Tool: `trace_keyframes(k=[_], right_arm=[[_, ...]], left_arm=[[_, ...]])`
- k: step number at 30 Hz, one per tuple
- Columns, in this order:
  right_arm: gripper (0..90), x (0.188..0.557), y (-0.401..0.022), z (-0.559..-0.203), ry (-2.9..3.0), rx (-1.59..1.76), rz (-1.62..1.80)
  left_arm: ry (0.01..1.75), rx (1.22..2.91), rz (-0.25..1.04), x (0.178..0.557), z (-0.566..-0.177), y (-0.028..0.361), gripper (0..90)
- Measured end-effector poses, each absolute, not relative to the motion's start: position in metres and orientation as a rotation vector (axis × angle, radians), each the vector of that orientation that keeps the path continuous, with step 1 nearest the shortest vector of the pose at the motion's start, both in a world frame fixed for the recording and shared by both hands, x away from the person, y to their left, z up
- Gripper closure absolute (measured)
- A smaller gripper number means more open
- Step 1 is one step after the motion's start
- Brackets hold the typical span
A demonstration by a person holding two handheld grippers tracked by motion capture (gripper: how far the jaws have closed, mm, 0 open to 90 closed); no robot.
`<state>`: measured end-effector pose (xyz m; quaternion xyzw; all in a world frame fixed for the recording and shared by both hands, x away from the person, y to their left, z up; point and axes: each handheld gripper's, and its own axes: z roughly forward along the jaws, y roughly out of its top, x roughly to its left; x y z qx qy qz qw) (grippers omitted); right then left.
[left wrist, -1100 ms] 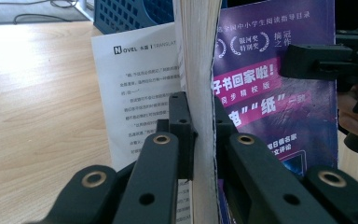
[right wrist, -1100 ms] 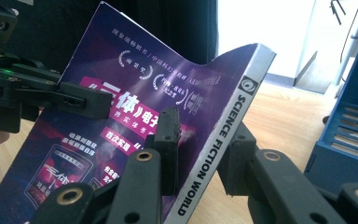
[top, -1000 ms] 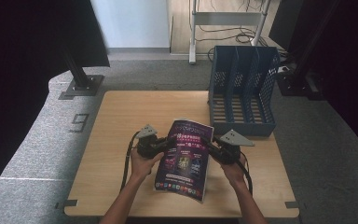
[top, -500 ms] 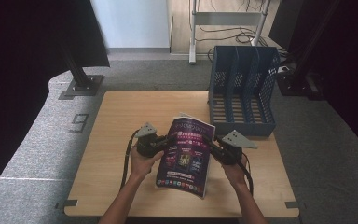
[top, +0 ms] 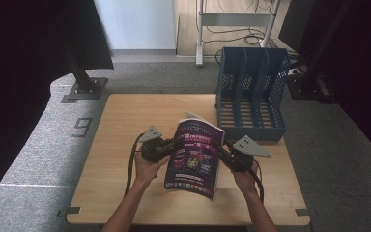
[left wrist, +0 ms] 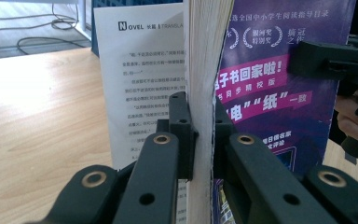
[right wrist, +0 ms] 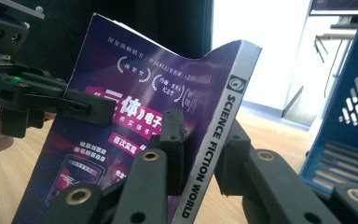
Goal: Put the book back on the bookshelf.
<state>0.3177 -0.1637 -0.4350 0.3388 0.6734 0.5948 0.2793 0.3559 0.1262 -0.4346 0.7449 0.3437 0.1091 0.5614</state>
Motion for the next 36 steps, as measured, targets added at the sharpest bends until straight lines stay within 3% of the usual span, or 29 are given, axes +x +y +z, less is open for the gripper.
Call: trace_keyframes(k=[36], right_arm=[[77.4,0.3089,-0.1660,-0.4280,1.727,0.828,1.601]], left_arm=[[0.788,1.745,0.286,0.3563,-0.4234,0.1210,84.8]])
